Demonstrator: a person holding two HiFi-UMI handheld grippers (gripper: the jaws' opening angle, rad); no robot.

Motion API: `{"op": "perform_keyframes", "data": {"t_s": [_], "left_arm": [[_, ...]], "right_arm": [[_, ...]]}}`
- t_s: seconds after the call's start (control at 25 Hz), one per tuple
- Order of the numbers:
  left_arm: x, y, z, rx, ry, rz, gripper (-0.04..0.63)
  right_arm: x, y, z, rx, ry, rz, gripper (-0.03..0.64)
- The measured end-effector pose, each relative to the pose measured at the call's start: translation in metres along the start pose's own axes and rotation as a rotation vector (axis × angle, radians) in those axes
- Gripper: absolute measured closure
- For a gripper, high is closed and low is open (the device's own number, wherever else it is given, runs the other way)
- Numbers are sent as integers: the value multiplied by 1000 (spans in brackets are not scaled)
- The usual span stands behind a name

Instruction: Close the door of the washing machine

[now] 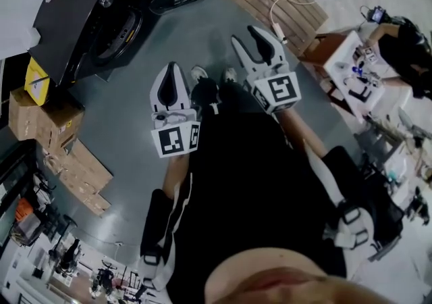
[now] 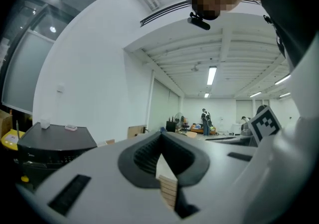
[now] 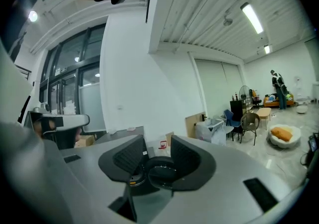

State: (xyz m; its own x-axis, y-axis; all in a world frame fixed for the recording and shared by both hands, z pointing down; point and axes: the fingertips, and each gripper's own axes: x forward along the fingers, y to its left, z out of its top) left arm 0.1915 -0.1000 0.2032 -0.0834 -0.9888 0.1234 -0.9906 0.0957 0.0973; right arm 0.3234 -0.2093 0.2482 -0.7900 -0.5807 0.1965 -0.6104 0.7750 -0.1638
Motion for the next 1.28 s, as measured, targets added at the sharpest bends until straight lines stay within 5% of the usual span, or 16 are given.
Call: {"op": "perform_keyframes", "data": {"t_s": [0.64,1.0,1.28], "left_arm": [[123,88,24,1,-22,-155,591],[181,96,14,-22,2,-108,591],[240,92,17,-48,6,3,591]], "right_arm": [[135,-18,3,-13,92,-79,449],[197,-72,-5,-14,143,-44,449],[260,-126,-18,-44,233,70,449]]}}
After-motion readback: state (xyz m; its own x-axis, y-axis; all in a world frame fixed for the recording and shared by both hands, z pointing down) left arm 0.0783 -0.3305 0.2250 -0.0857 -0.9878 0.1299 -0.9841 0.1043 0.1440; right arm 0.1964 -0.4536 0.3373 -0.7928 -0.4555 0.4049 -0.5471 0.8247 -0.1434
